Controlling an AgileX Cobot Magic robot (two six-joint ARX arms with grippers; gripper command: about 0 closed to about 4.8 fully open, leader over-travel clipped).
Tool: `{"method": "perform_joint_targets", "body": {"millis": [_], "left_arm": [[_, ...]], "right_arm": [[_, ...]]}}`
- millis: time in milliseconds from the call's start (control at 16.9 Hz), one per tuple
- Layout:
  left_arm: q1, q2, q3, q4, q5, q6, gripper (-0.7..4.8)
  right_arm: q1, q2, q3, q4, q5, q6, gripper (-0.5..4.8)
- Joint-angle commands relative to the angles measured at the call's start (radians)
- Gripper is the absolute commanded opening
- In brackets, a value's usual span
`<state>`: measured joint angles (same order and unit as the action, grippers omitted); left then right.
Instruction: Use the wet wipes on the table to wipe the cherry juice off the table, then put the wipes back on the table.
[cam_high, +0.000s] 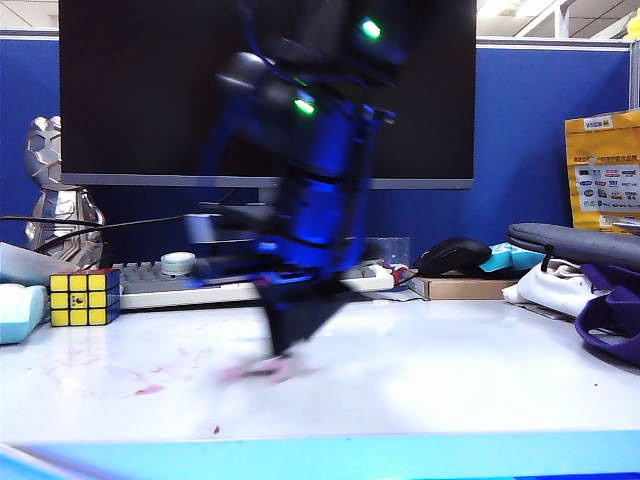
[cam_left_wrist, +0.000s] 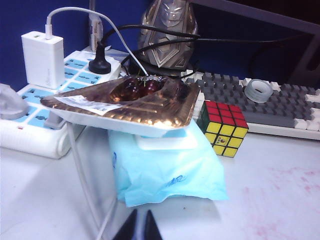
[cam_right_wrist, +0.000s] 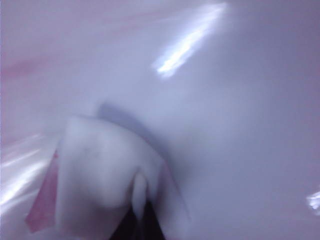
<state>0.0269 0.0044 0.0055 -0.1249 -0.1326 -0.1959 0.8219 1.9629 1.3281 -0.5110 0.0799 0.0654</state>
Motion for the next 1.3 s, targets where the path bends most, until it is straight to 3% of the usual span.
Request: {"method": "perform_joint_targets", "body": {"millis": [59,296,592,710,887,1065,1301], "left_arm": [[0.0,-0.003,0.0,0.006,0.002,0.005,0.28],[0.0,-0.003,0.0,0.006,0.002,0.005,0.28],[0.0,-0.003,0.0,0.006,0.002,0.004,0.28],[0.0,-0.003,0.0,0.006,0.002,0.004,0.28],[0.0,-0.003,0.0,0.006,0.002,0.004,0.28],[0.0,-0.003,0.0,0.006,0.002,0.004,0.28],[0.0,-0.003,0.0,0.006,0.002,0.004,0.28]], "right_arm": [[-0.062,0.022,0.021,-0.082,-0.077,0.01,-0.01],[-0.018,0.024,0.021,-0.219,-0.318,-0.022,-0.01],[0.056,0.023,0.021,-0.314,-0.349,-0.051,-0.01],[0.052,0.023,0.021,-0.369,-0.299,-0.072,-0.01],[0.014,0.024,0.021,-0.374,-0.087,-0.072,-0.01],[-0.061,0.023,0.021,-0.322,0.044,-0.065,-0.01],[-0.24,0.024,0.021,-0.249,0.08,-0.066,-0.01]]}}
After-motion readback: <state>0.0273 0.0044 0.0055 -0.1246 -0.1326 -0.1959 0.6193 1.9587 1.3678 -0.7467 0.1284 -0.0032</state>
